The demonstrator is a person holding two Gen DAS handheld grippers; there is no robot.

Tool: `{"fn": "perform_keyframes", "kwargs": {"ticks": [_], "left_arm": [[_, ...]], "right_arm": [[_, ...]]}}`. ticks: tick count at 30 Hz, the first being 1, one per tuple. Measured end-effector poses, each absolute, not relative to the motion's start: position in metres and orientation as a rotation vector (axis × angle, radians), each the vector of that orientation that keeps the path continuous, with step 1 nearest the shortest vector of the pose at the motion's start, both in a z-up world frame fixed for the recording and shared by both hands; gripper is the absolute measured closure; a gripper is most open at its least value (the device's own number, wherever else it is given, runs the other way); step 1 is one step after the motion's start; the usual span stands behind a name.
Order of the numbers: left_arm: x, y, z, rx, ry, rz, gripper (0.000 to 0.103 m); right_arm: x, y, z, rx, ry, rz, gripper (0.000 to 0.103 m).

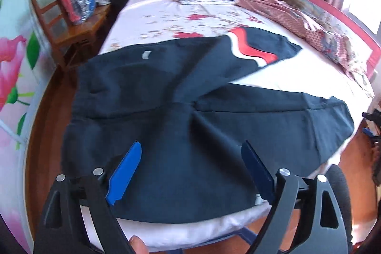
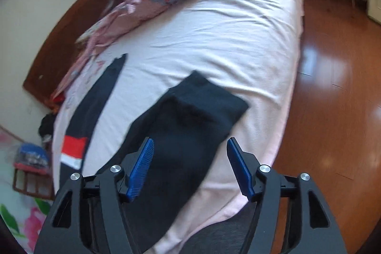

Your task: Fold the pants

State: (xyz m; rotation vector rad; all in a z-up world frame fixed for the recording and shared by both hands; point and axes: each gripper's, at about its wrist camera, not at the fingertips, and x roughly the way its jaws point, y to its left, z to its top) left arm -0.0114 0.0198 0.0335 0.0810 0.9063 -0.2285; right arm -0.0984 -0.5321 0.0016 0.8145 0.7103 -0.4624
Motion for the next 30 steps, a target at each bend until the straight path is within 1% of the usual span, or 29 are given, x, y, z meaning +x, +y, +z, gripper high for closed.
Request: {"fn": "perform_keyframes", "kwargs": {"ticks": [1,3,7,9,13,15,19,23,30], "left_arm": [[-0.006,0.033,0.035,0.09,0.897,-0.196,0.013],[0.01,0.064,0.04,0.086,0.888,-0.148,0.008],[0.058,0.114,0.047,0.085,0.896,-0.141,0.006],[0.087,0.142,0.047,0.033,0.9,-0.128,0.006],[0.153,0.194,0.035,-0.15,0.968,-0.155,0.006],[0.178,0.212,0.027,-0.169,0.965,-0.125,0.006],[0.21,0.226,0.007,-0.146,0.958,-0.141,0.006],[0.231,0.229,-0.015,-0.15,0.977,-0.189,0.006],[0.241,0.221,-0.046,-0.177,0.994,-0.27,0.007]], "right_arm": [[-0.085,-0.517,0.007,0.805,0.709,-0.378,0.039],[-0.053,-0.483,0.016,0.777,0.734,-0.232,0.039],[0.012,-0.404,0.019,0.692,0.81,-0.002,0.039],[0.034,-0.367,0.018,0.671,0.841,0.083,0.039],[0.068,-0.295,0.02,0.598,0.894,0.228,0.039],[0.078,-0.268,0.02,0.559,0.915,0.269,0.039],[0.093,-0.235,0.018,0.515,0.955,0.333,0.039],[0.105,-0.226,0.011,0.507,1.0,0.361,0.039],[0.119,-0.227,0.0,0.515,1.048,0.359,0.039]]}}
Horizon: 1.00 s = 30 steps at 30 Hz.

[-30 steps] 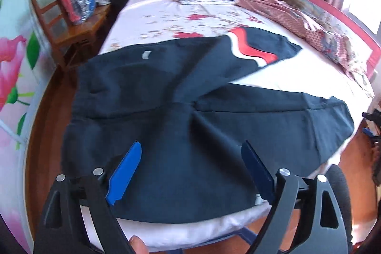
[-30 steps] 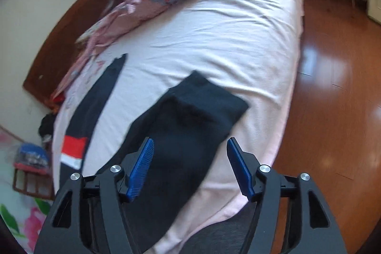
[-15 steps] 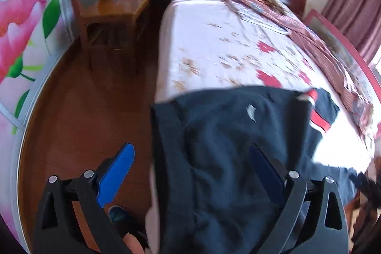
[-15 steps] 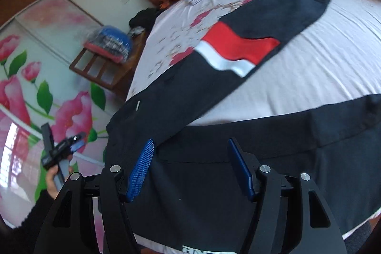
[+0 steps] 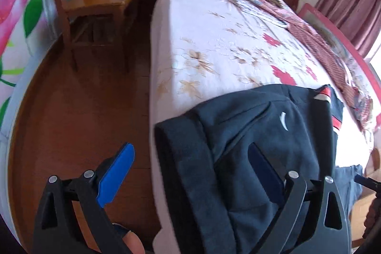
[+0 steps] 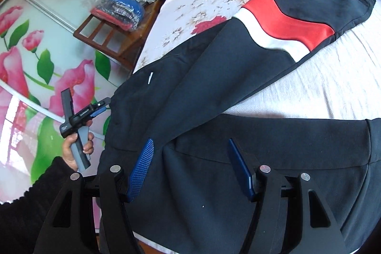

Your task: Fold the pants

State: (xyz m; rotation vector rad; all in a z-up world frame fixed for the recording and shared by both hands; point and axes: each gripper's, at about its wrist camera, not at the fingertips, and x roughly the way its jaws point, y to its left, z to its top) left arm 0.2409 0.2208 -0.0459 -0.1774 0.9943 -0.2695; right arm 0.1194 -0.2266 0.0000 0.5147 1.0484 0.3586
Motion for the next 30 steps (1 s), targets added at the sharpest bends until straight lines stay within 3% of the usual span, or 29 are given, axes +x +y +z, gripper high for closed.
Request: {"fn": "perform_keyframes", "kwargs": {"ticks": [7,10,12,14,18,20,29,30], "left_arm": [[0.257,0.216,-0.061,-0.227,1.013,-0.293,0.008],[0.261,0.214,-0.067,-0.264,1.035,-0.327,0.024],[0.263,0.209,-0.069,-0.272,1.05,-0.351,0.045],[0.264,0.207,-0.068,-0.271,1.044,-0.336,0.048],[0.265,0.212,-0.071,-0.331,1.056,-0.313,0.081],[0.259,0.21,-0.063,-0.347,1.034,-0.299,0.089],[0.187,0.181,0.029,-0.36,0.764,-0.322,0.092],[0.176,0.179,0.039,-0.37,0.741,-0.347,0.092]], "right_arm": [[0.122,-0.222,-0.002,0.53,1.054,0.382,0.039],[0.123,-0.222,-0.002,0.534,1.052,0.386,0.039],[0.123,-0.221,-0.003,0.539,1.048,0.388,0.039],[0.123,-0.221,-0.003,0.542,1.051,0.392,0.039],[0.121,-0.223,0.001,0.545,1.036,0.397,0.039],[0.12,-0.226,0.004,0.546,1.023,0.4,0.039],[0.16,-0.298,0.023,0.563,1.021,0.184,0.039],[0.17,-0.309,0.026,0.574,1.02,0.144,0.032]]}}
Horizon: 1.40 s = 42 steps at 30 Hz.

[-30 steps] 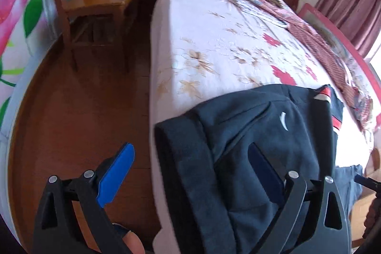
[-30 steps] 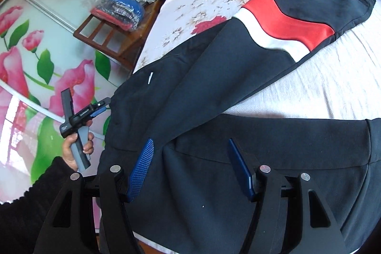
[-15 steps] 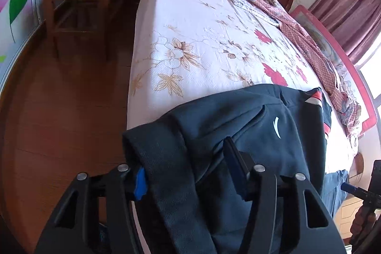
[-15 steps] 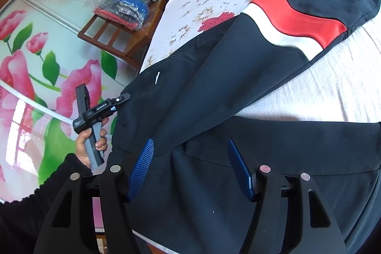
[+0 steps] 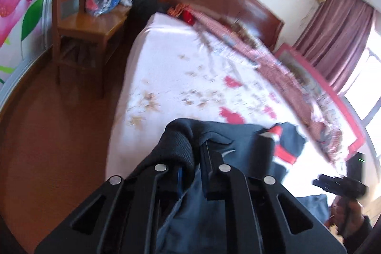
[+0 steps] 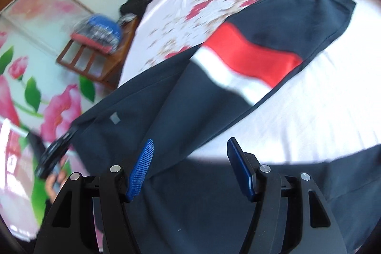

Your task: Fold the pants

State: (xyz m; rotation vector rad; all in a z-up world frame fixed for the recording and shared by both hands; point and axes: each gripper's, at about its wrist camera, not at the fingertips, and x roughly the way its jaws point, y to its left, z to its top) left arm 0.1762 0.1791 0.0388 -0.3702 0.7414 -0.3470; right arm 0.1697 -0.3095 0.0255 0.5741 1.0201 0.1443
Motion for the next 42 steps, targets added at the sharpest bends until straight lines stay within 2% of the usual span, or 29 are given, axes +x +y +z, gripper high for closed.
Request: {"fn": "perform_keyframes", "kwargs": {"ticks": [2,11,15,21,22,23,24,25,30,36,40,42], "left_arm": [[0.157,0.176,0.053,-0.366,0.714,-0.37,0.092],[0.082,0.176,0.077,-0.399,0.683,-0.449,0.092],[0.07,0.173,0.076,-0.375,0.693,-0.443,0.091],[0.066,0.171,0.076,-0.342,0.706,-0.446,0.091],[0.068,0.172,0.076,-0.333,0.708,-0.445,0.091],[0.067,0.172,0.076,-0.321,0.709,-0.442,0.09],[0.068,0.173,0.076,-0.305,0.709,-0.434,0.09],[0.071,0.174,0.076,-0.294,0.709,-0.424,0.09],[0.094,0.19,0.067,-0.253,0.701,-0.326,0.088],[0.107,0.209,0.058,-0.263,0.666,-0.251,0.086],[0.096,0.212,0.045,-0.261,0.686,-0.251,0.084],[0.087,0.214,0.036,-0.251,0.713,-0.24,0.078]], "right_arm": [[0.195,-0.327,0.029,0.572,1.043,0.08,0.026],[0.313,-0.386,0.009,0.701,1.131,-0.227,0.024],[0.331,-0.407,-0.01,0.741,1.173,-0.442,0.023],[0.356,-0.427,-0.025,0.816,1.121,-0.431,0.023],[0.359,-0.428,-0.029,0.805,1.125,-0.423,0.027],[0.361,-0.43,-0.031,0.807,1.128,-0.401,0.041],[0.365,-0.43,-0.034,0.807,1.14,-0.357,0.08],[0.364,-0.431,-0.033,0.806,1.129,-0.346,0.097],[0.337,-0.429,0.008,0.757,0.974,-0.238,0.097],[0.256,-0.441,0.058,0.782,0.795,-0.103,0.097],[0.184,-0.446,0.065,0.801,0.737,-0.053,0.097],[0.146,-0.446,0.057,0.816,0.734,-0.049,0.097]]}}
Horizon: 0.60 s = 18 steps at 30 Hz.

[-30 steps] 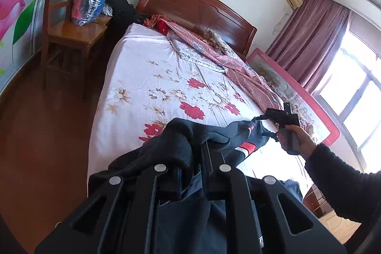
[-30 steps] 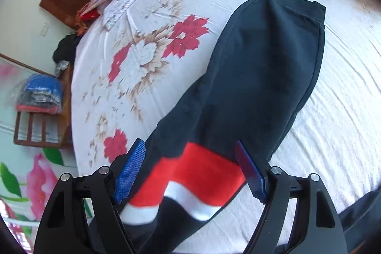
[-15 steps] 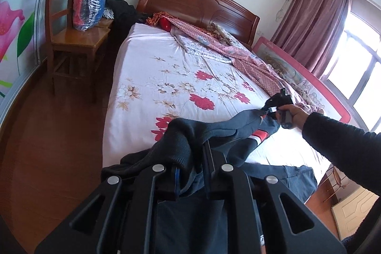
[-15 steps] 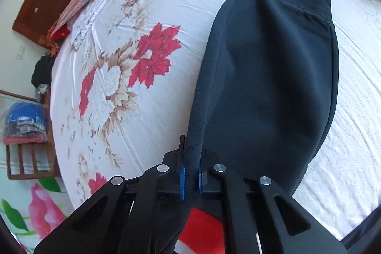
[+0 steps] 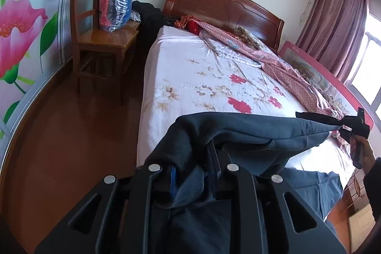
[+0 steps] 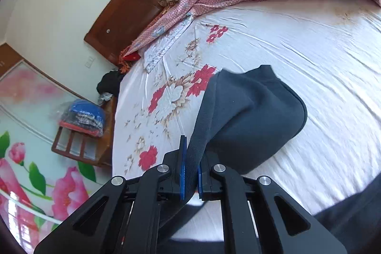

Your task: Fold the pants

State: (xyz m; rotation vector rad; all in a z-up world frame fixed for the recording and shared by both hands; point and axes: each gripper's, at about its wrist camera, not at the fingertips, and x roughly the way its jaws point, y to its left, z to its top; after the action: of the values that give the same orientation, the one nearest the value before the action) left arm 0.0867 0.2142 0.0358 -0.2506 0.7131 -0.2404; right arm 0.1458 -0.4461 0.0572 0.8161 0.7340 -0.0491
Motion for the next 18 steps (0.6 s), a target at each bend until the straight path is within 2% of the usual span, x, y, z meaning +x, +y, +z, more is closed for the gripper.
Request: {"fn": "perform_keyframes", "kwargs": {"ticks": [4,6,10,18], "left_arm": [[0.06,0.218,0.025,-0.234,0.744,-0.243,0.074],[0.046,0.216,0.019,-0.206,0.765,-0.242,0.067],[0.02,0.21,0.006,-0.118,0.831,-0.25,0.064],[-0.011,0.216,-0.002,-0.104,0.882,-0.225,0.061]], "right_arm": [[0.073,-0.444,0.03,0.868,0.763,-0.067,0.097],[0.043,-0.445,0.013,0.903,0.774,-0.101,0.097],[0.001,-0.448,-0.012,0.993,0.776,-0.161,0.097],[-0.025,-0.45,0.0,0.98,0.749,-0.222,0.097]]}}
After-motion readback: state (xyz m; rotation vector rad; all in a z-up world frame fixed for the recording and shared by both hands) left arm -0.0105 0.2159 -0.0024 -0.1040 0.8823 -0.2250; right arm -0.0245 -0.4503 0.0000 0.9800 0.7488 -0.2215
